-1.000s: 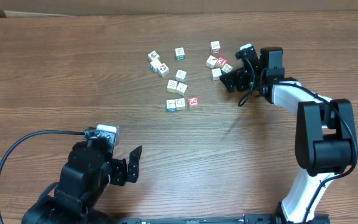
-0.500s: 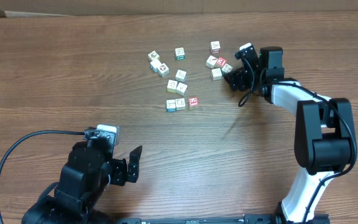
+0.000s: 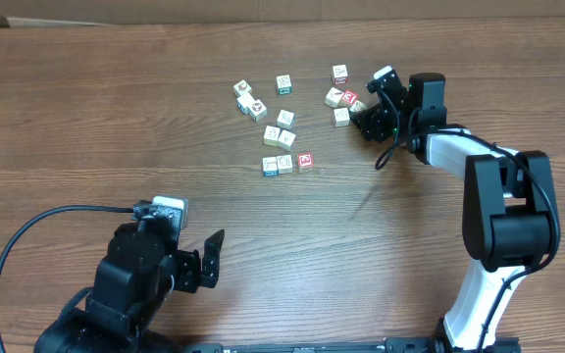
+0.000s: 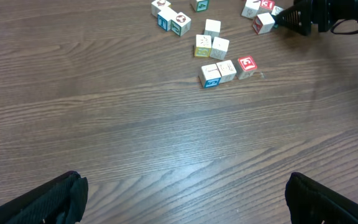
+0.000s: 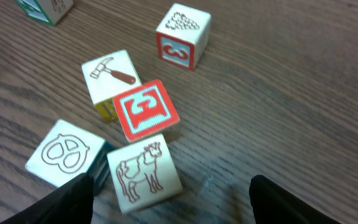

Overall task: Form a horizontal line
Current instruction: 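Move the right gripper back to the cluster over the cow block, then grasp the cow-drawing block with the right gripper and lift it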

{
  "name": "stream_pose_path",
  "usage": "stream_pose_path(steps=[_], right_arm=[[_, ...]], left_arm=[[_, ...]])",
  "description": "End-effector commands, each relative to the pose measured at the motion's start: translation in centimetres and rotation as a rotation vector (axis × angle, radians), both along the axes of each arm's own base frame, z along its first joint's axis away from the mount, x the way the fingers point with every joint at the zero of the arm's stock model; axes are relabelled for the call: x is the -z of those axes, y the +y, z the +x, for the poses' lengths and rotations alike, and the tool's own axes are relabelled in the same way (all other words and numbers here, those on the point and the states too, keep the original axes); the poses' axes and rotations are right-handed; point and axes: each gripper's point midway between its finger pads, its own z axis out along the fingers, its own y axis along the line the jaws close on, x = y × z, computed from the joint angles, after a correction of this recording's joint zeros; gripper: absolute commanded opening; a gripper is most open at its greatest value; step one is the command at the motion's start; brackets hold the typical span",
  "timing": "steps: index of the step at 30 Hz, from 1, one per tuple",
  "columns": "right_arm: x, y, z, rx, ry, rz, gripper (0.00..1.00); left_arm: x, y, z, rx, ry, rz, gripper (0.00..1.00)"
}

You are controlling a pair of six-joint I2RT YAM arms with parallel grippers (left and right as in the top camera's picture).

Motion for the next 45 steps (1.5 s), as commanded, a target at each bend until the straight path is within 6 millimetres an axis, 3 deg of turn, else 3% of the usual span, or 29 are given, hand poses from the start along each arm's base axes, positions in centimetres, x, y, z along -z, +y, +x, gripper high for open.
stream_pose_path(steps=[1, 11, 21, 45], right_arm=[[0.0, 0.7, 0.6, -0.026, -0.014, 0.014, 0.76], [1.5, 0.8, 0.7, -0.024, -0.004, 0.017, 0.72], [1.4, 1.0, 0.7, -0.028, -0.002, 0.035, 0.54], [1.6, 1.8, 0.2, 0.009, 0.055, 0.110, 0.30]], left_arm=[[0.0, 0.1, 0.0, -0.013, -0.005, -0.004, 0.99], [0.0, 0.1, 0.0, -0.013, -0.005, -0.004, 1.00], [0.0, 0.1, 0.0, -0.013, -0.005, -0.004, 0.99], [0.0, 0.1, 0.0, -0.013, -0.005, -0.004, 0.99]])
